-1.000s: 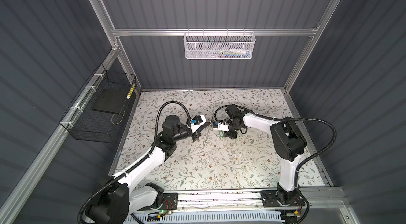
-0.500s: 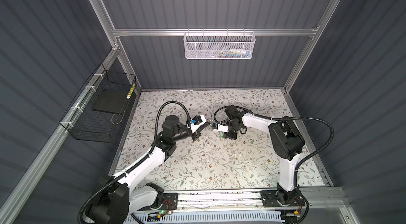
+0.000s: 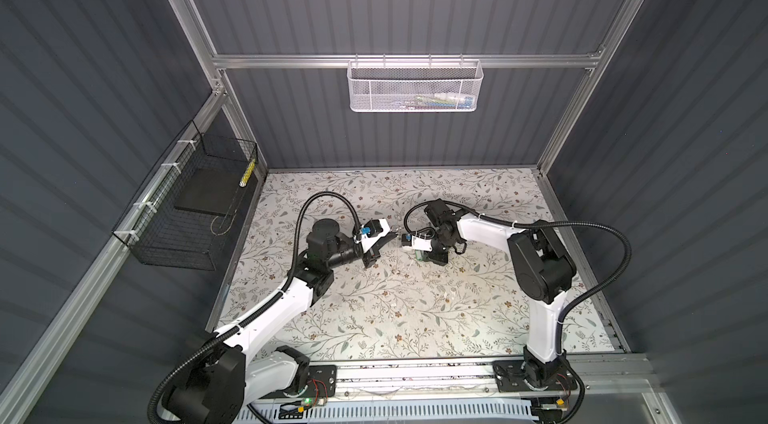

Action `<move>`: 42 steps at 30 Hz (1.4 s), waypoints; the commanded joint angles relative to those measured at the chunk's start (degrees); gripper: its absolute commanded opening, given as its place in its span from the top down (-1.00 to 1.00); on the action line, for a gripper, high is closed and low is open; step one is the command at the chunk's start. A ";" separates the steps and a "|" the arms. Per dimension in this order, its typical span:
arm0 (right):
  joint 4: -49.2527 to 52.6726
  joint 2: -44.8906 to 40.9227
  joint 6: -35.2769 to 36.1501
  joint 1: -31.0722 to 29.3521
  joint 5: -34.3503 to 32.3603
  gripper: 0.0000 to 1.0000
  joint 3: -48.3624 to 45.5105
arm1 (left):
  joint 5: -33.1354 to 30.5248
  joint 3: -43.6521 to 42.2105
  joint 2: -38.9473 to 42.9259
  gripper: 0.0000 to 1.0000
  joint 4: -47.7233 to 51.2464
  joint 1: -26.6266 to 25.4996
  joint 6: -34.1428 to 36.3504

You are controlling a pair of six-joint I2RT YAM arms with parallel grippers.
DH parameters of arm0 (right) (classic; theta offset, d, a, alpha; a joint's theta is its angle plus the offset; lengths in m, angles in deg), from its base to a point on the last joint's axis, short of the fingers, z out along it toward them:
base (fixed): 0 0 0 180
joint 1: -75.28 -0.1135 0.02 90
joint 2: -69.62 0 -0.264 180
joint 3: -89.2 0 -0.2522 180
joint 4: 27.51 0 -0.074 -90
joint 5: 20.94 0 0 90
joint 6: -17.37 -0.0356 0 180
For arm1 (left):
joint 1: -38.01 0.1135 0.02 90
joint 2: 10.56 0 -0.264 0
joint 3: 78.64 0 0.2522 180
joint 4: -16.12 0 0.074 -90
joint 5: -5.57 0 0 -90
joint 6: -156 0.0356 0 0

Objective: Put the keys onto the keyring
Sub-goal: 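Lift the green tag and carry it toward the plate in the left gripper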

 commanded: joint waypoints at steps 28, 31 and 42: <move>7.97 -18.07 -26.19 -0.24 7.49 1.00 -5.86 | 1.32 -0.50 2.09 1.00 -2.35 0.57 -1.76; 7.06 -21.91 -31.83 -0.53 7.93 1.00 -7.72 | 1.89 -0.81 2.27 1.00 -3.43 0.57 -2.41; 4.72 -36.27 -45.21 -4.72 5.85 1.00 -13.92 | 7.20 -1.58 0.42 1.00 -10.00 0.57 -5.23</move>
